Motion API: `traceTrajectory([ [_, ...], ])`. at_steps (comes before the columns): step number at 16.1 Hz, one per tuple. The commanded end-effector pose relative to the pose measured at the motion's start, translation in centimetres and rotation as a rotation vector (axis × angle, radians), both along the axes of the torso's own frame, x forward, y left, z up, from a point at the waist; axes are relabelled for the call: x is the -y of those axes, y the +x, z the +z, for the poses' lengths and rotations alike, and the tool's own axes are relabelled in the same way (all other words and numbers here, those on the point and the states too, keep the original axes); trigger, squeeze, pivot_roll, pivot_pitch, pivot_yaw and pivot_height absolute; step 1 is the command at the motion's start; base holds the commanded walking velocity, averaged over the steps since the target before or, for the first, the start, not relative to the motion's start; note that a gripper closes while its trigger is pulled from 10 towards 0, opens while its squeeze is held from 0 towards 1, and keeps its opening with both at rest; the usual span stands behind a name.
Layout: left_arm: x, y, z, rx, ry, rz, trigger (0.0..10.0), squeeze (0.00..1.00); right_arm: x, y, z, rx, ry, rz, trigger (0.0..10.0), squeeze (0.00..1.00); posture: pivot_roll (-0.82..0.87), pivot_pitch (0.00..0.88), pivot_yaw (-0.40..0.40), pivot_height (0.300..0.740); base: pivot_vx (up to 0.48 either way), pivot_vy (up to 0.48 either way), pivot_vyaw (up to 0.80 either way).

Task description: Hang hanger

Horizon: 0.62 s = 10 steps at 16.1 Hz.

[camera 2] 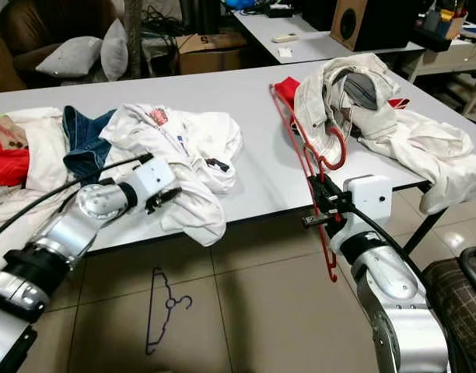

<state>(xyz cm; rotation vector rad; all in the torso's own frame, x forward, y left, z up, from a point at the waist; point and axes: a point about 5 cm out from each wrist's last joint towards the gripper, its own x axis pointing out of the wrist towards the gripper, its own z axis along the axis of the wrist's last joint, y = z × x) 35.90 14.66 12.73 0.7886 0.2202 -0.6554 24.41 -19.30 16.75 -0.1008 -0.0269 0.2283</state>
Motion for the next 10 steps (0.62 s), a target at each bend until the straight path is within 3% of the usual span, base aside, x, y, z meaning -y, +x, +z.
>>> traceTrajectory([
  [1, 0.0, 0.2, -0.1, 0.006, 0.028, -0.01, 3.6, 0.0, 0.2, -0.2, 0.4, 0.013, -0.017, -0.008, 10.0, 0.0, -0.11, 0.0, 0.057, 0.74, 0.0, 0.0, 0.0],
  [2, 0.2, 0.4, -0.7, 0.007, 0.042, -0.019, 0.0, 0.0, 0.2, -0.2, 0.4, 0.015, -0.017, -0.01, 10.0, 0.0, -0.12, 0.0, 0.061, 0.74, 0.0, 0.0, 0.0],
  [10, 0.4, 0.9, -1.1, 0.037, 0.032, -0.023, 0.0, 0.0, 0.1, -0.1, 0.5, 0.013, -0.022, 0.002, 10.0, 0.0, -0.12, 0.0, 0.058, 0.74, 0.0, 0.0, 0.0],
])
